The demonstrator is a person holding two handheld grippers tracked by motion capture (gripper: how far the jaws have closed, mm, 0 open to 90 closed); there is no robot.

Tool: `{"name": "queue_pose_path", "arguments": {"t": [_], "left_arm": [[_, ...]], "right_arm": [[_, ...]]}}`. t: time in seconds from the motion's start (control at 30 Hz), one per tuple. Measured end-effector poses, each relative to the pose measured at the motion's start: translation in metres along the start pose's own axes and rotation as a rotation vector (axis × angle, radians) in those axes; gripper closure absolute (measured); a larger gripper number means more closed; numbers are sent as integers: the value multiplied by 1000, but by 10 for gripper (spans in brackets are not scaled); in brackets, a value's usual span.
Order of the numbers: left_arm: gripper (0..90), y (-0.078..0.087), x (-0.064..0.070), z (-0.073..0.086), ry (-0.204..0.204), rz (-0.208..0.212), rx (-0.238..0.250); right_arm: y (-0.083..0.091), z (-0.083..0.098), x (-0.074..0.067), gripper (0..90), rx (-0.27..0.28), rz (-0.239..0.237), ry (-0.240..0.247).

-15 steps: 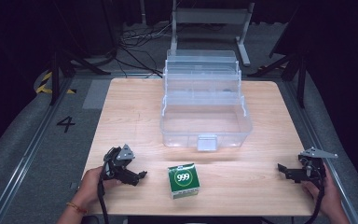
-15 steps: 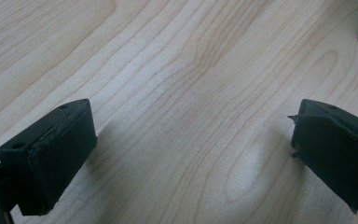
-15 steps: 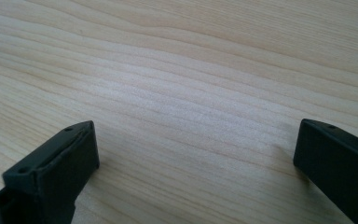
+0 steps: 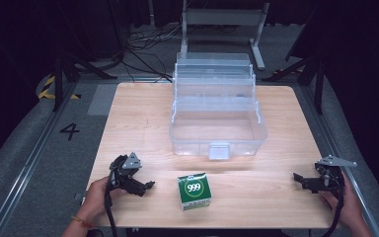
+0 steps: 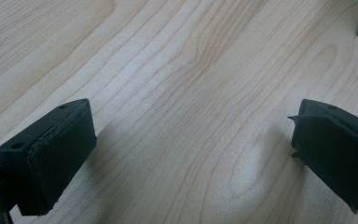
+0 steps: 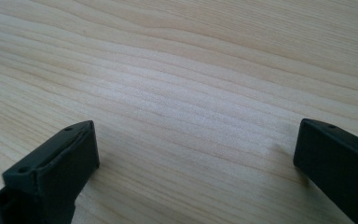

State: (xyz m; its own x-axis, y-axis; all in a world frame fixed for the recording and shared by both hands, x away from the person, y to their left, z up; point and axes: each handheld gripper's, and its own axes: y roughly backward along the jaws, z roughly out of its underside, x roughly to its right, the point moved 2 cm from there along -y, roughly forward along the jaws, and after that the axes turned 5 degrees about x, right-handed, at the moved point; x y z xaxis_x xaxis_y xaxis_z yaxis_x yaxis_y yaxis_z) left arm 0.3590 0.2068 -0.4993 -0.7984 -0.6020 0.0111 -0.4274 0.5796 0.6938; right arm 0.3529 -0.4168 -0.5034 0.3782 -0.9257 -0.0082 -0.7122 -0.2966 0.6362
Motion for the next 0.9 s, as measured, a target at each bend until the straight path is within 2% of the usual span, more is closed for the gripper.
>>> {"name": "queue_pose_path", "arguments": {"t": [0.13,0.3,0.33,0.47,0.6,0.7,0.83,0.9], "left_arm": [[10,2,2,2,20,-12,-2],[25,7,4,5,14,-22,-2],[25,9,3,6,-1,-8,-20],[34,14,3,6,-22,18,-57],[84,16,5,5,-6,13,-63],[168,19,7,3,-13,55,-62],[160,20,13,1,-32,85,-79],[159,22,18,-3,-32,107,-66]], "right_arm": [[1,1,0,3,0,-1,8],[2,1,0,3,-4,-17,16],[2,1,0,3,-4,-18,16],[2,2,0,3,-3,-18,16],[2,2,0,3,-3,-18,16],[2,2,0,3,-3,-18,16],[2,2,0,3,-2,-20,16],[2,2,0,3,-2,-21,17]]}}
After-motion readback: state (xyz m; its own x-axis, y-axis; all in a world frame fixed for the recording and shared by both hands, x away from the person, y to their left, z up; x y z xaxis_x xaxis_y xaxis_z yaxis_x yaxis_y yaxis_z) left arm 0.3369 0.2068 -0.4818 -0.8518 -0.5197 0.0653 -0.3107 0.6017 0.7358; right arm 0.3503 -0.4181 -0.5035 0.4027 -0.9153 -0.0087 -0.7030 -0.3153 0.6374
